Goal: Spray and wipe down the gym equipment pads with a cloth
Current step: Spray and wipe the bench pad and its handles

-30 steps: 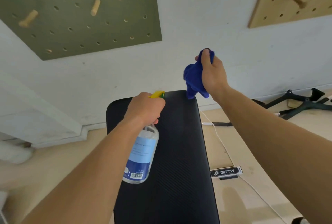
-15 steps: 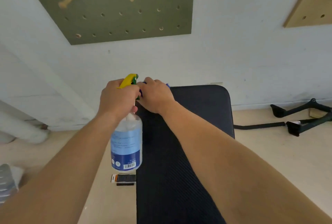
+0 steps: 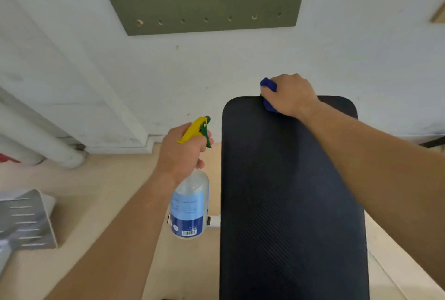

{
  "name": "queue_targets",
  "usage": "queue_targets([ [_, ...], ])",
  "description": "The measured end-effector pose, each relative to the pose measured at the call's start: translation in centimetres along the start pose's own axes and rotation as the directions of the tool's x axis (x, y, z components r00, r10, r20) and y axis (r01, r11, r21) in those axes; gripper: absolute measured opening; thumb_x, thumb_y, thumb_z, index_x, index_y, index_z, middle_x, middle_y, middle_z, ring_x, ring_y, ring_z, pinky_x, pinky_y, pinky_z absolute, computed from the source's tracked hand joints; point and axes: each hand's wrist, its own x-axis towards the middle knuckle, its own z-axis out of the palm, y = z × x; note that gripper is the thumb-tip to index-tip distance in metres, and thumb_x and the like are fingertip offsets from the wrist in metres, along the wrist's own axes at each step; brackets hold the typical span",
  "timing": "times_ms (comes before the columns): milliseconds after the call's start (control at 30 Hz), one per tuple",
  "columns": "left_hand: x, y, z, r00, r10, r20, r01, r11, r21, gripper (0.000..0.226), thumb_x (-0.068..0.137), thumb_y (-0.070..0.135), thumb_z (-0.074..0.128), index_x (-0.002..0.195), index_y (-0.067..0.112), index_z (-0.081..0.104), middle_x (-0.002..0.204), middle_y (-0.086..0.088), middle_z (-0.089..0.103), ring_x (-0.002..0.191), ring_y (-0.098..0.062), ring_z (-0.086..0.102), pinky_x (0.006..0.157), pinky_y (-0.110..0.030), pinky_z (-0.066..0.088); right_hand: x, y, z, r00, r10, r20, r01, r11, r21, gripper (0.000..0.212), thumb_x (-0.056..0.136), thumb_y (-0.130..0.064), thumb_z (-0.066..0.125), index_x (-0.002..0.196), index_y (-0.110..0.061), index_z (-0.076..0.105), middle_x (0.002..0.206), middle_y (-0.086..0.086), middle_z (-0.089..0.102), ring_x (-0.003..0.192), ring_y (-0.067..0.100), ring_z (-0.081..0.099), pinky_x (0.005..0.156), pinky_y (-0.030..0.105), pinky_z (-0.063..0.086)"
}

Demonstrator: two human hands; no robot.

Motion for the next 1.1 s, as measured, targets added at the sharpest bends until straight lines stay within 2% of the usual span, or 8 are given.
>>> queue_targets([
  [267, -0.6, -6.0, -1.5, 0.999, -0.019, 0.040, 0.021, 0.999, -0.038, 0.028, 0.065, 0.016, 0.054, 0.080, 0.017, 0.077, 0.096, -0.013, 0.078, 0.085, -0.020, 0.066, 0.053, -0.029, 0.053, 0.5, -6.9, 2.0, 0.957, -0.276, 0.091, 0.274, 0.961, 0.034, 0.030, 0.097, -0.046, 0.049, 0.074, -0.027, 0.054, 0.080, -0.003, 0.061, 0.079, 0.023, 0.058, 0.070, 0.034, 0.043],
  [467, -0.7, -7.3, -0.4, 0.997, -0.010, 0.075, 0.014, 0.998, -0.059, 0.029, 0.066, 0.021, 0.056, 0.085, 0.011, 0.076, 0.097, -0.018, 0.076, 0.079, -0.019, 0.064, 0.053, -0.025, 0.055, -1.7, -4.7, 1.1, 0.975, -0.113, -0.190, 0.164, 0.947, 0.275, 0.030, 0.098, -0.043, 0.051, 0.087, -0.017, 0.062, 0.081, 0.003, 0.066, 0.078, 0.025, 0.061, 0.071, 0.037, 0.049],
  [633, -0.4, -8.6, -0.4, 1.000, -0.023, -0.008, 0.022, 1.000, -0.010, 0.013, 0.078, 0.014, 0.060, 0.079, 0.001, 0.062, 0.071, -0.017, 0.063, 0.058, -0.022, 0.056, 0.064, -0.051, 0.061, -2.3, -8.2, 1.3, 0.947, -0.250, -0.201, 0.290, 0.936, 0.199, 0.028, 0.100, -0.041, 0.049, 0.091, -0.017, 0.061, 0.087, 0.002, 0.063, 0.079, 0.022, 0.058, 0.069, 0.032, 0.042],
  [733, -1.2, -9.3, -0.8, 1.000, 0.004, 0.019, -0.005, 1.000, 0.027, 0.015, 0.077, 0.013, 0.059, 0.063, 0.011, 0.053, 0.062, -0.010, 0.057, 0.052, -0.021, 0.052, 0.064, -0.052, 0.061, -2.6, -11.0, 3.2, 0.900, -0.436, 0.000, 0.433, 0.895, -0.108, 0.036, 0.101, -0.048, 0.043, 0.097, -0.018, 0.061, 0.095, 0.004, 0.060, 0.087, 0.025, 0.057, 0.075, 0.036, 0.044],
  [833, -3.0, -9.9, -1.9, 0.998, -0.003, 0.060, 0.005, 1.000, -0.030, 0.023, 0.066, 0.024, 0.057, 0.078, 0.008, 0.069, 0.083, -0.018, 0.072, 0.063, -0.020, 0.059, 0.058, -0.044, 0.060, -5.2, -12.1, 6.6, 0.832, -0.536, 0.145, 0.518, 0.655, -0.550, 0.045, 0.101, -0.050, 0.030, 0.091, -0.019, 0.061, 0.091, 0.006, 0.064, 0.082, 0.029, 0.058, 0.074, 0.039, 0.044],
  [933, -4.6, -12.1, -2.9, 0.998, -0.017, 0.061, 0.025, 0.991, -0.128, 0.028, 0.066, 0.023, 0.056, 0.085, 0.014, 0.076, 0.092, -0.014, 0.076, 0.065, -0.013, 0.058, 0.052, -0.028, 0.057, -11.8, -11.6, 10.8, 0.748, -0.578, 0.327, 0.656, 0.567, -0.499, 0.044, 0.096, -0.052, 0.036, 0.087, -0.022, 0.068, 0.081, 0.001, 0.065, 0.077, 0.027, 0.057, 0.080, 0.040, 0.044],
  [1033, -5.9, -14.5, -3.5, 0.998, -0.026, 0.051, 0.034, 0.987, -0.159, 0.020, 0.081, 0.007, 0.059, 0.084, 0.018, 0.076, 0.094, -0.011, 0.077, 0.069, -0.012, 0.061, 0.054, -0.028, 0.057, -17.4, -11.3, 13.1, 0.620, -0.577, 0.532, 0.784, 0.480, -0.393, 0.041, 0.094, -0.051, 0.042, 0.095, -0.024, 0.072, 0.082, -0.002, 0.065, 0.079, 0.026, 0.058, 0.085, 0.040, 0.043],
  [1100, -6.4, -15.5, -3.5, 0.997, -0.039, 0.062, 0.050, 0.983, -0.175, 0.021, 0.080, 0.007, 0.058, 0.083, 0.017, 0.076, 0.093, -0.012, 0.076, 0.070, -0.013, 0.060, 0.053, -0.029, 0.056, -16.4, -11.8, 12.0, 0.588, -0.561, 0.583, 0.809, 0.423, -0.409, 0.041, 0.095, -0.053, 0.040, 0.103, -0.026, 0.070, 0.091, -0.002, 0.067, 0.085, 0.026, 0.062, 0.085, 0.039, 0.042],
])
